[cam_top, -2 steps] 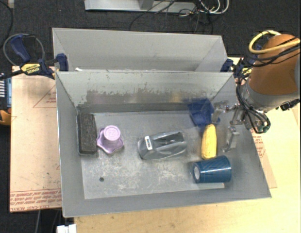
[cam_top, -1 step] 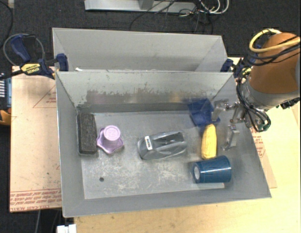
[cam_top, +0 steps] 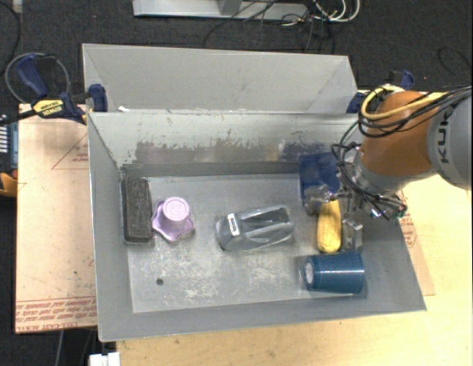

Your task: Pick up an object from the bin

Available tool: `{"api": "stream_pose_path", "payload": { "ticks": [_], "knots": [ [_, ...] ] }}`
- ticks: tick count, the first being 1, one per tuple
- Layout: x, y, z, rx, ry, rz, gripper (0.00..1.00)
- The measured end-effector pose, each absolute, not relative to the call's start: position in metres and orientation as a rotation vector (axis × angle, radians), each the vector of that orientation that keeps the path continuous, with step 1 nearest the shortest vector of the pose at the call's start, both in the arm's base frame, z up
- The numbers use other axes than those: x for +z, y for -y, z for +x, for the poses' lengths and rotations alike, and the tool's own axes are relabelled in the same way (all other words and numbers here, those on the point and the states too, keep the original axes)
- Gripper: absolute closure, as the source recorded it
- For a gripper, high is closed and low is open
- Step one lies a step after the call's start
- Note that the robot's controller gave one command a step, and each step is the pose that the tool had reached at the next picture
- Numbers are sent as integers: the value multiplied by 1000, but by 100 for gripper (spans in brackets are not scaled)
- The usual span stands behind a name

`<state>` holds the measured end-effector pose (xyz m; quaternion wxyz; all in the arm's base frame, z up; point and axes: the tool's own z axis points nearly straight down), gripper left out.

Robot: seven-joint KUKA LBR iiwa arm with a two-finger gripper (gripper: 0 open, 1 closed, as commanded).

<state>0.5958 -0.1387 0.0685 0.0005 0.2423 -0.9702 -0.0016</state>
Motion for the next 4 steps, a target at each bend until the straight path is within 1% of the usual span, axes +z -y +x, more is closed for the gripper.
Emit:
{"api": "stream_pose_path", "payload": {
  "ticks": [1,2,3,4],
  "knots": [
    [136,136,594,0,3029,853,0],
    [100,141,613,-12,3011,879,0],
    [70,119,609,-12,2800,1446,0],
    [70,127,617,-13,2805,1419,100]
  ]
}}
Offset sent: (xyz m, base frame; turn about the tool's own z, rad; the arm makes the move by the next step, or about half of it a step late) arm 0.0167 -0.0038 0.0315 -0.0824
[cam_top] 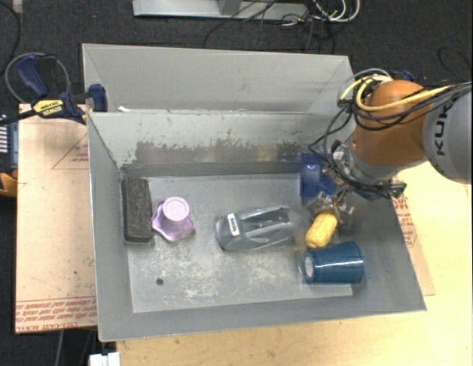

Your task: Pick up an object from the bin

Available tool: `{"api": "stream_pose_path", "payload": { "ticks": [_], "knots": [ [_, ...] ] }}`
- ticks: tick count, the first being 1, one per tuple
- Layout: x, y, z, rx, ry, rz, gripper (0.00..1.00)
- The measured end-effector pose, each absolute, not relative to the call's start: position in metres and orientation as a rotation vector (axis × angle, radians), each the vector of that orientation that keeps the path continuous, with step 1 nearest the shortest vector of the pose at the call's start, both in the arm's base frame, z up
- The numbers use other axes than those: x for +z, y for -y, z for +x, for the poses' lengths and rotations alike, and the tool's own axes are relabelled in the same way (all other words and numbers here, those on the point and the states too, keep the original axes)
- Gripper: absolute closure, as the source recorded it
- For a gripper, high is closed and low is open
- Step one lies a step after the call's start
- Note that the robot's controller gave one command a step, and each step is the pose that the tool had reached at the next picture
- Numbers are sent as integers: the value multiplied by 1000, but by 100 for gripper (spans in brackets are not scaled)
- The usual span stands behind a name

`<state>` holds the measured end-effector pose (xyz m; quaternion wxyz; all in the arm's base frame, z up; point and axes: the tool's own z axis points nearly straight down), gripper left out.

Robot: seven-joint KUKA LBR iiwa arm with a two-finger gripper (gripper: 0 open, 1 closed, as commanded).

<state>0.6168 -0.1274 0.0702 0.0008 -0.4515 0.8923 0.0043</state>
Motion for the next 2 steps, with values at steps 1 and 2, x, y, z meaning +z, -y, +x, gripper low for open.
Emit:
{"api": "stream_pose_path", "payload": {
  "ticks": [1,2],
  "knots": [
    [70,128,617,14,-2802,-1417,100],
    [77,127,617,15,-2802,-1415,100]
  ]
}}
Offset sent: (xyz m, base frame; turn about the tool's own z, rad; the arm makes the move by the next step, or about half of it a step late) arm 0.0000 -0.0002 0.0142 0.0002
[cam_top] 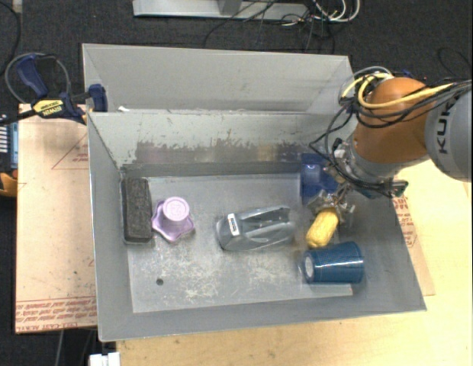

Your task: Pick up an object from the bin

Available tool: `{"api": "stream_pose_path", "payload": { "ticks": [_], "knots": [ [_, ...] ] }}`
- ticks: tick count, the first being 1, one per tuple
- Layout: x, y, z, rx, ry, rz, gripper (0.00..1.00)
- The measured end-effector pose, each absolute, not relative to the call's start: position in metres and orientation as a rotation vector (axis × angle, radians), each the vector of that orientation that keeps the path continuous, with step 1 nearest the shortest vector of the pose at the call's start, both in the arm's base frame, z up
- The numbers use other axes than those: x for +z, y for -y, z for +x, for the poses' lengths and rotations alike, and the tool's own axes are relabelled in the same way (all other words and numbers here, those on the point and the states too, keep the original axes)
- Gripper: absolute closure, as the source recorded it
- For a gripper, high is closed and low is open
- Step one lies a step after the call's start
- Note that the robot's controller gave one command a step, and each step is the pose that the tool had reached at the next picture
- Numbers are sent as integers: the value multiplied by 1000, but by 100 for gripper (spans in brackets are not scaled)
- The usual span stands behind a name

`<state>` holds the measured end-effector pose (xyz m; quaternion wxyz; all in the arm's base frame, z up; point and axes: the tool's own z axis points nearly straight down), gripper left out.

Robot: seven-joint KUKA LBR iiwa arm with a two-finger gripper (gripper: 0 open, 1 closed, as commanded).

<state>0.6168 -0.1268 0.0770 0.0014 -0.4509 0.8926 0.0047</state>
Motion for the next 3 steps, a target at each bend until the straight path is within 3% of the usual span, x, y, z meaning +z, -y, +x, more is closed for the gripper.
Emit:
{"api": "stream_pose_path", "payload": {
  "ticks": [3],
  "knots": [
    [130,125,617,18,-2802,-1410,100]
  ]
}}
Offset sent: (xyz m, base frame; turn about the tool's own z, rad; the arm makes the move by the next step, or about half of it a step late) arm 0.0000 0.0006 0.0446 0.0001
